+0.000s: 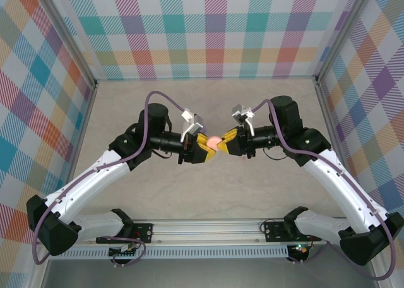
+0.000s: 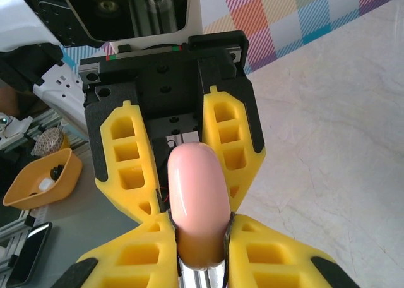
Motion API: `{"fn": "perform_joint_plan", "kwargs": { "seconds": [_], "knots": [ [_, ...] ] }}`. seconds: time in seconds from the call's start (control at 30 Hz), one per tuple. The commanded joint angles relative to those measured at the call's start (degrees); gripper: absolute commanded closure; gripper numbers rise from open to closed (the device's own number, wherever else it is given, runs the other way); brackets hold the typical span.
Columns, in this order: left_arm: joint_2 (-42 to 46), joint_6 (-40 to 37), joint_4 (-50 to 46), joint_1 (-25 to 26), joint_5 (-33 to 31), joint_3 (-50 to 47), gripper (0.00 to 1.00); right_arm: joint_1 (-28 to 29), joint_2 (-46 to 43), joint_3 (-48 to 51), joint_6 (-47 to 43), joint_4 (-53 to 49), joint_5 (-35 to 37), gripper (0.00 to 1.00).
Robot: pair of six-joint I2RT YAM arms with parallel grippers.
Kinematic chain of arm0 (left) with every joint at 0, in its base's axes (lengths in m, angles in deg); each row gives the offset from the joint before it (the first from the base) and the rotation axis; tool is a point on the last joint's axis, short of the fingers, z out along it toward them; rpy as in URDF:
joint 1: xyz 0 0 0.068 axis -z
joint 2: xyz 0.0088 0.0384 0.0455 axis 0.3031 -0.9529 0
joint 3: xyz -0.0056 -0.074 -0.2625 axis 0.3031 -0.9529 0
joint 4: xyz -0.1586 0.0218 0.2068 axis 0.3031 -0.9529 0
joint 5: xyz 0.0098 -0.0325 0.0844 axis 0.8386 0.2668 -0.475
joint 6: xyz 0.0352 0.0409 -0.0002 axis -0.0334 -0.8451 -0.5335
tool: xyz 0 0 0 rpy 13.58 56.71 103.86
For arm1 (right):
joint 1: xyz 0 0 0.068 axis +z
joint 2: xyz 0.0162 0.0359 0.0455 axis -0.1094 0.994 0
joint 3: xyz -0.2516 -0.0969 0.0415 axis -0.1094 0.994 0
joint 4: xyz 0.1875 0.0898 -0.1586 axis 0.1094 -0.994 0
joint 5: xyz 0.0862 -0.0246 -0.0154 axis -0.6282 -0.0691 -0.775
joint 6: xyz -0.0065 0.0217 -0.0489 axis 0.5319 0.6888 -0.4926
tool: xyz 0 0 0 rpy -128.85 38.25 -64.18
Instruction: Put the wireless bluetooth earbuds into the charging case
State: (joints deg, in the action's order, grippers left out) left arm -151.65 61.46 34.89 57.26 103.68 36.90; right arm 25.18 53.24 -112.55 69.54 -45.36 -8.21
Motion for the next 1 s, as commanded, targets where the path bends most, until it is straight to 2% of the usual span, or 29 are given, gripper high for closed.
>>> {"fn": "perform_joint_plan", "kwargs": {
  "seconds": [0.0, 0.3, 0.63, 0.7, 0.8, 0.97],
  "knots": [
    [-0.2, 1.9, 2.6, -0.3, 1.6, 0.1, 0.65, -0.3, -0.9, 0.9, 0.5, 2.3, -1.1, 0.86],
    [-0.2, 4.2, 6.1, -0.2, 2.7, -0.3, 0.65, -0.2, -0.9, 1.7, 0.4, 2.1, -1.9, 0.86],
    [-1.3, 5.1, 7.1, -0.2, 3.5, 0.0, 0.75, -0.3, -1.0, 2.1, 0.3, 2.3, -2.5, 0.85],
    [-1.4, 5.2, 7.3, -0.3, 3.8, 0.0, 0.75, -0.3, -0.9, 2.2, 0.2, 2.2, -2.7, 0.85],
    [-1.4, 5.3, 7.4, -0.3, 3.7, 0.0, 0.69, -0.3, -0.7, 2.3, 0.2, 2.1, -3.0, 0.85],
    [-1.3, 5.2, 7.4, -0.2, 3.9, 0.0, 0.68, -0.3, -0.5, 2.3, 0.0, 2.0, -3.3, 0.85]
  ]
}}
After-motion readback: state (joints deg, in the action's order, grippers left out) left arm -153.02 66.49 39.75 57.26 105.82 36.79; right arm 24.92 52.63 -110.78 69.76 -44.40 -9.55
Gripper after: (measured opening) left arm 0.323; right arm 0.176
